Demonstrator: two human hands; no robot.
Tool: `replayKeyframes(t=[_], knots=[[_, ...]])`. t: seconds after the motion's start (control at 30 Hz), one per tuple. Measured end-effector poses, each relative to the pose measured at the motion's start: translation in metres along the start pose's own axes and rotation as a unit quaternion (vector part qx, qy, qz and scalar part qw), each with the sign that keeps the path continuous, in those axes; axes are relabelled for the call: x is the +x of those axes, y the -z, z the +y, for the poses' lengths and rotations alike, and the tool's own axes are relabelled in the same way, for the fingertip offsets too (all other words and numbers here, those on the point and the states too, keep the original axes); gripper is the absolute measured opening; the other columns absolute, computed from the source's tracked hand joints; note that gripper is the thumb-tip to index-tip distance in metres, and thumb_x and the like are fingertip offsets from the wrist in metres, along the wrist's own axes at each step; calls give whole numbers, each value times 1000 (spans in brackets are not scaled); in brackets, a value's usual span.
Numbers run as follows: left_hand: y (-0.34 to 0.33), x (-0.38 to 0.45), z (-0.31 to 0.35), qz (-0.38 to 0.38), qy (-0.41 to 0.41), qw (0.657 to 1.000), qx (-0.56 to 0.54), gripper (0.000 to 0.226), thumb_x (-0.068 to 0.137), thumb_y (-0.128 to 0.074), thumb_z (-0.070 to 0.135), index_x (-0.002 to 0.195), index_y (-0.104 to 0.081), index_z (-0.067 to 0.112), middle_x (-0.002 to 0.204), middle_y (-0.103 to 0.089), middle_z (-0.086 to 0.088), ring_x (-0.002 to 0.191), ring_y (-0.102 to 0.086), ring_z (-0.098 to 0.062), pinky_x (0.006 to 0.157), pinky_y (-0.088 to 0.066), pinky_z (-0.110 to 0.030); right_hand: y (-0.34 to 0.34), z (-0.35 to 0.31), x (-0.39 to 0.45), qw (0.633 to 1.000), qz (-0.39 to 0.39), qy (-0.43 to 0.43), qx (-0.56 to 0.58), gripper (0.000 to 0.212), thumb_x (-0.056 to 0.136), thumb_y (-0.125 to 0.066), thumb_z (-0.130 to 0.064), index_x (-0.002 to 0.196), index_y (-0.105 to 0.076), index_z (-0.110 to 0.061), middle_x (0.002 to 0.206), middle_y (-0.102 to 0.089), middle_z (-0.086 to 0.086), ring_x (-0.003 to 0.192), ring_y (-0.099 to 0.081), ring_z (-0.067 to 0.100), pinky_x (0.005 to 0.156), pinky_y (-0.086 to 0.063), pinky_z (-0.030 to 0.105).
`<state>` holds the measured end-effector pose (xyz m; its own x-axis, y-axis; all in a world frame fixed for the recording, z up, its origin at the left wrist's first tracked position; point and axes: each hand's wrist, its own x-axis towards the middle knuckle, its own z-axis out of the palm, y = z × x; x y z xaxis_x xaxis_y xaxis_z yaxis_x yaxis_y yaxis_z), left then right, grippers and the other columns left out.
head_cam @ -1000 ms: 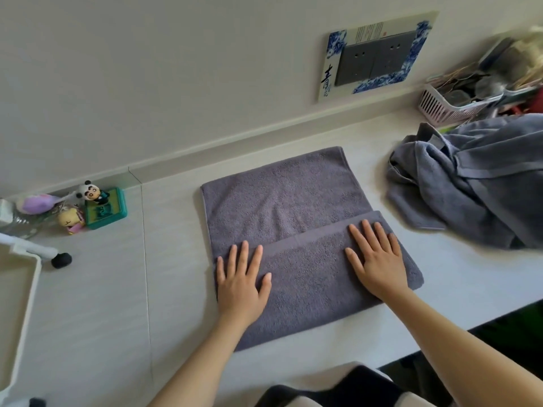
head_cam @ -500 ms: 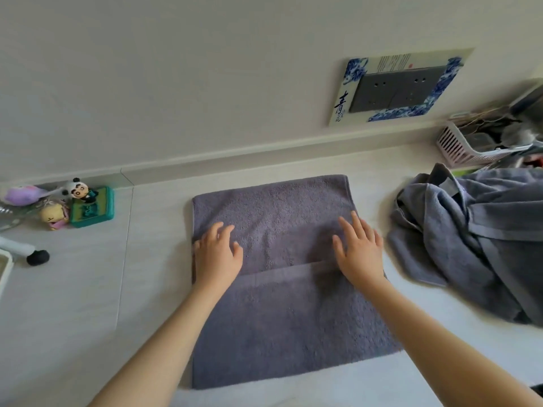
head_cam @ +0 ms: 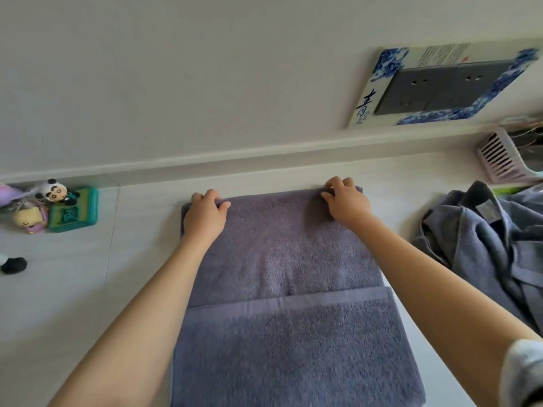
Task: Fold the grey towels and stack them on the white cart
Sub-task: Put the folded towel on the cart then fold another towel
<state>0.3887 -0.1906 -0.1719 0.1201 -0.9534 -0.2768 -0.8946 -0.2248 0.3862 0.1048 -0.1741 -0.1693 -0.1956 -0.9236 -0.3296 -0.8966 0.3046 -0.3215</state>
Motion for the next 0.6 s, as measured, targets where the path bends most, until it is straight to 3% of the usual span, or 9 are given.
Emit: replayKeyframes(t=[0.1,0.23,0.3,0.4,0.6], knots=[[3,5,-8,-5,7,1000,4,29,92,-54,40,95,-58,11,112,-48,-13,92,-58,-36,80,-47,-36,1,2,7,1000,-19,-6,-7,35,98,-42,-36,122,-48,-10,129,-41,15,112,-48,37,84,-43,39],[21,-4,-9,-21,-9,995,-92,28,92,-57,34,84,-48,9,87,-62,-10,57,-67,-24,52,-52,-33,10,9,-5,996,18,12,89,25,94,-50,-31,107,-56,-9,117,-50,14,100,-54,35,82,-45,37],[34,-20,-10,-8,-30,992,-125,26,91,-59,34,87,-48,10,81,-64,-6,55,-67,-20,55,-56,-39,19,12,-21,989,60,36,128,19,92,-55,-26,100,-57,-9,106,-56,12,96,-54,32,75,-40,33],[53,-50,-16,18,-66,995,-77,24,90,-58,39,85,-47,18,77,-64,0,53,-65,-14,63,-54,-38,35,15,-55,980,103,79,153,13,90,-59,-19,96,-57,-7,92,-55,6,92,-50,28,70,-31,28],[72,-135,-41,-6,-104,988,-111,11,88,-62,32,80,-55,30,78,-66,3,47,-63,-8,64,-56,-36,46,23,-153,970,138,103,171,11,87,-64,-16,94,-59,-8,91,-52,3,79,-51,20,71,-34,24]])
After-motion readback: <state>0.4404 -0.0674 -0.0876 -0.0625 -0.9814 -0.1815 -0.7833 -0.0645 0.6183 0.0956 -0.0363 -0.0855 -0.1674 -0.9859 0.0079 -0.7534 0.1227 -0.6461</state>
